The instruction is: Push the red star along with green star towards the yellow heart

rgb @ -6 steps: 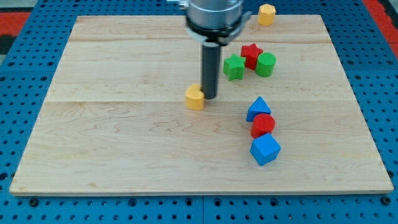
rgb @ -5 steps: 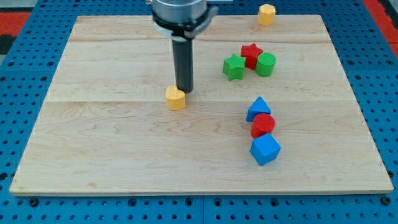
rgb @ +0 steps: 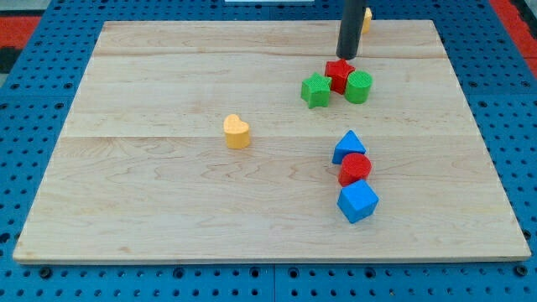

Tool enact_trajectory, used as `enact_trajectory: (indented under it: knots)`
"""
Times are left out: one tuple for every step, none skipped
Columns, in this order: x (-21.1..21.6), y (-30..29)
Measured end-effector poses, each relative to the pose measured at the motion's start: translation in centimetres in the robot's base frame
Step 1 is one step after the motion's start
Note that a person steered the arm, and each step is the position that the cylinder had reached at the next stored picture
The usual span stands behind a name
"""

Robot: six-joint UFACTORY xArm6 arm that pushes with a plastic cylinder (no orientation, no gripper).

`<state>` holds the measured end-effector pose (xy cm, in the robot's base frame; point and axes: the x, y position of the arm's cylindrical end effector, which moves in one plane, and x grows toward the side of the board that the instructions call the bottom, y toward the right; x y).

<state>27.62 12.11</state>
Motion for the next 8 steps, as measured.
enact_trajectory:
  knots:
    - [0.9,0.0]
    - [1.5,-1.3]
    - [3.8,-1.3]
    - [6.7,-1.3]
    - [8.1,-1.6]
    - [8.3,-2.7]
    - [7.8,-5.2]
    - [7.8,-6.7]
